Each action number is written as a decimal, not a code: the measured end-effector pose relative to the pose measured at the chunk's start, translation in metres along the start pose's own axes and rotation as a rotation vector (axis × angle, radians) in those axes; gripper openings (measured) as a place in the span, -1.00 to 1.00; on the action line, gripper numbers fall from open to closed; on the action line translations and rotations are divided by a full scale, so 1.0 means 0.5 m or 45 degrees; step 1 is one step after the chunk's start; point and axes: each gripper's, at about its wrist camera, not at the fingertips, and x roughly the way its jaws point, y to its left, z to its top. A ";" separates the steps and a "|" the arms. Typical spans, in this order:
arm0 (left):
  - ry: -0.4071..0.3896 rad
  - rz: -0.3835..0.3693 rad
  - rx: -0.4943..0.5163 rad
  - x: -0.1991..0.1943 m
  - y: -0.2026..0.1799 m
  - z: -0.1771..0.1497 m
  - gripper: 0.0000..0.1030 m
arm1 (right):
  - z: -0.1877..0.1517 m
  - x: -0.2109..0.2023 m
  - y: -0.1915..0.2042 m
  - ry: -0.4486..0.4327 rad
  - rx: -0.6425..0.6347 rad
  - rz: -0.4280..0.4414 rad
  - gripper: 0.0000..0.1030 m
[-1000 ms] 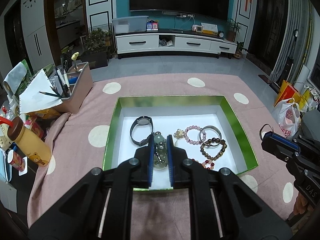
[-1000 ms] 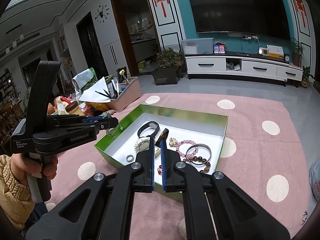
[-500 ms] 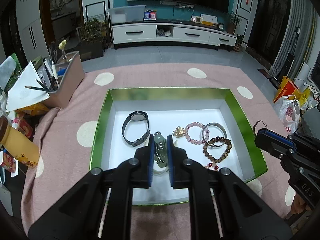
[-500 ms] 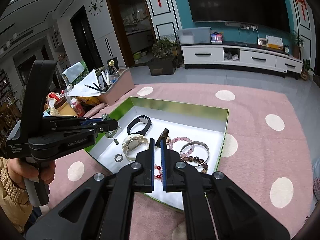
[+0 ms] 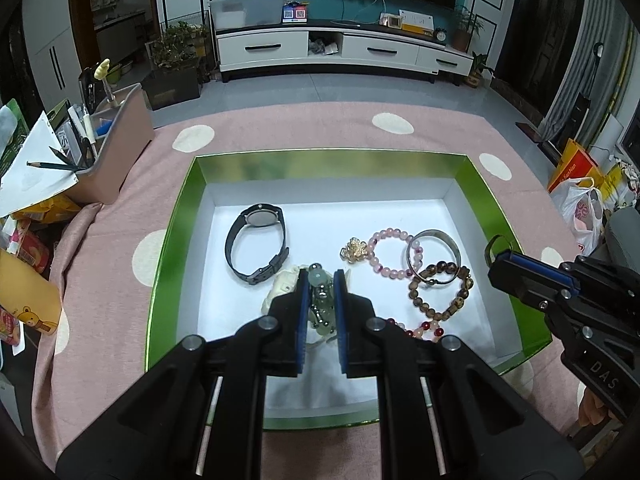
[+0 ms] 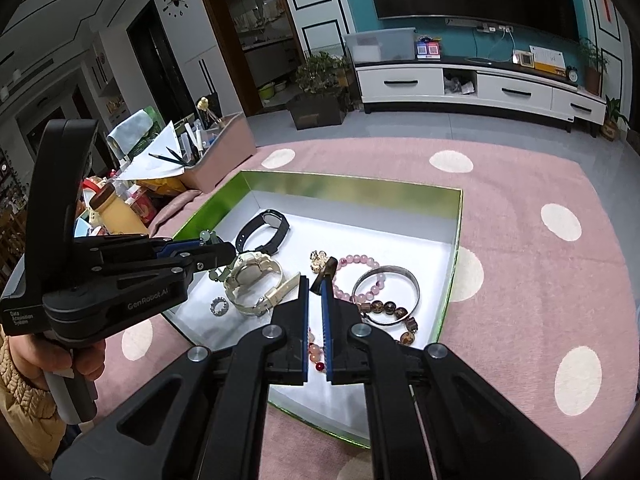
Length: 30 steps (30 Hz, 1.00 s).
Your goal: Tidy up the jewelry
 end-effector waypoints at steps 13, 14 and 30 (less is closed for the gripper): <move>0.026 0.016 0.014 0.025 -0.001 0.002 -0.78 | 0.001 0.030 0.000 0.055 -0.006 -0.004 -0.90; 0.028 0.018 0.015 0.026 -0.002 0.002 -0.78 | 0.001 0.032 0.000 0.059 -0.005 -0.006 -0.90; 0.050 0.031 0.019 0.046 0.001 0.004 -0.78 | -0.004 0.056 -0.003 0.110 -0.005 -0.020 -0.90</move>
